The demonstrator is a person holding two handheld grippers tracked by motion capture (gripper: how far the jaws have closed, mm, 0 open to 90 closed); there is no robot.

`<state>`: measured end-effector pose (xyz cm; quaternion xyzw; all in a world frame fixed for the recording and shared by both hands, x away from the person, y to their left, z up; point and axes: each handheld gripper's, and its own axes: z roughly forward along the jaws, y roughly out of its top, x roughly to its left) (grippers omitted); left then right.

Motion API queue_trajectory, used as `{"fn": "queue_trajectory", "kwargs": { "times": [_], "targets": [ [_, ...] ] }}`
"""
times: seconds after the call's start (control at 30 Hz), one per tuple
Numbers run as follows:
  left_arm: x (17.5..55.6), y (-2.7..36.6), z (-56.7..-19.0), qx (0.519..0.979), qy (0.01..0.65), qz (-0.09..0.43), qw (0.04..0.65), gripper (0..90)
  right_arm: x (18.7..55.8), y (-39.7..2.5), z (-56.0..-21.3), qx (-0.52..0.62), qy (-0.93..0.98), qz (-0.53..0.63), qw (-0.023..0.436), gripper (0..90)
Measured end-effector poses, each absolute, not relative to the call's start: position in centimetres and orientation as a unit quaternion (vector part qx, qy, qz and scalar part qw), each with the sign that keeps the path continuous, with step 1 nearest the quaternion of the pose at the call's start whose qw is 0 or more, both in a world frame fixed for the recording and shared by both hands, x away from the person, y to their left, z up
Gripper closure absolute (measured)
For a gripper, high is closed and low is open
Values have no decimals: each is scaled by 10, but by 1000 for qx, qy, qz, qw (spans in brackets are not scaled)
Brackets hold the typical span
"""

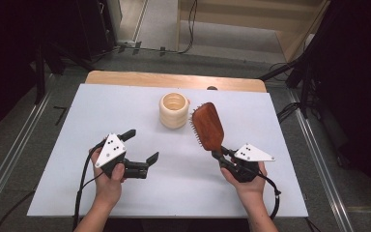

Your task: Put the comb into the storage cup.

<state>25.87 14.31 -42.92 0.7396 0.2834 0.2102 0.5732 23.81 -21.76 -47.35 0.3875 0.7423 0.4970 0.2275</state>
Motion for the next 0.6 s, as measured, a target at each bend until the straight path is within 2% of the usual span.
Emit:
{"fn": "queue_trajectory", "kwargs": {
  "times": [0.4, 0.6],
  "targets": [
    [263, 119, -426, 739, 274, 173, 590, 0, 234, -196, -474, 368, 746, 505, 228, 706],
    [262, 107, -424, 741, 267, 174, 592, 0, 231, -185, -475, 353, 754, 505, 228, 706]
  ]
}}
